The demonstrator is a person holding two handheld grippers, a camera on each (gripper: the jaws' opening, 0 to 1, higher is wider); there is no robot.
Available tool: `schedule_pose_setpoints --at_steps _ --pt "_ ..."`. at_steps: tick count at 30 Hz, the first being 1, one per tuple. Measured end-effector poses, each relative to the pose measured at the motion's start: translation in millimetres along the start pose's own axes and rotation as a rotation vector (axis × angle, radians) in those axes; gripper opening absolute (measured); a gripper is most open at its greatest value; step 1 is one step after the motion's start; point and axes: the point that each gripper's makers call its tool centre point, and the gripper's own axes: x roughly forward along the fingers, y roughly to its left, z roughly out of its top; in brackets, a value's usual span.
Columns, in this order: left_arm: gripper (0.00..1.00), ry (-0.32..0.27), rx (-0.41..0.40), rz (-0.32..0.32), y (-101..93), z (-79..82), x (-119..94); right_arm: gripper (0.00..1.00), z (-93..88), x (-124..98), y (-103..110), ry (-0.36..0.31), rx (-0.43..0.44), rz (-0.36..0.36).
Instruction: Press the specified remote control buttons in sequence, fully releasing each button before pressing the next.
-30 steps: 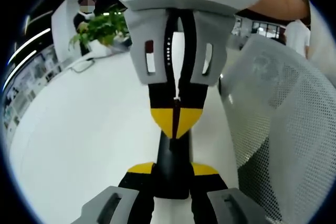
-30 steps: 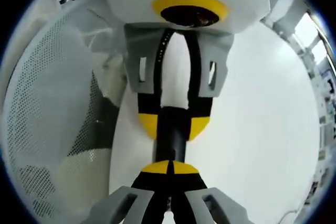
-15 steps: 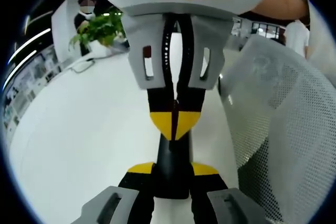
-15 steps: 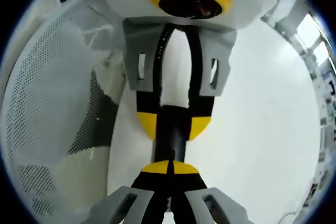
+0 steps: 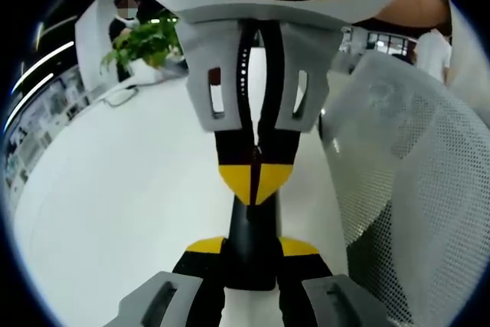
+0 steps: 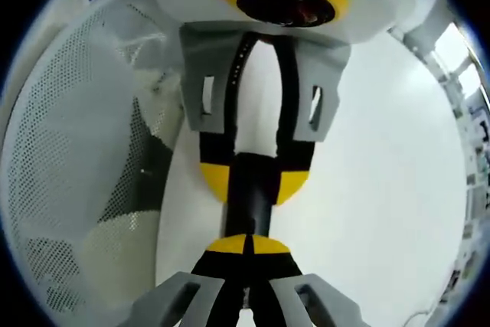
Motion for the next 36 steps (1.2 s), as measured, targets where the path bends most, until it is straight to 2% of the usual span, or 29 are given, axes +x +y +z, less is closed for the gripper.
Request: schedule_pose_setpoints --at_steps 13,36 --pt "0.24 0.006 0.002 -0.001 0.8 -0.8 0 0.00 6.4 -8 -1 -0.051 0.029 -0.011" --pt "0.24 0.005 -0.001 0.002 1.6 -1.3 -1 0.00 13.5 -18 -10 -0.061 0.012 -0.035"
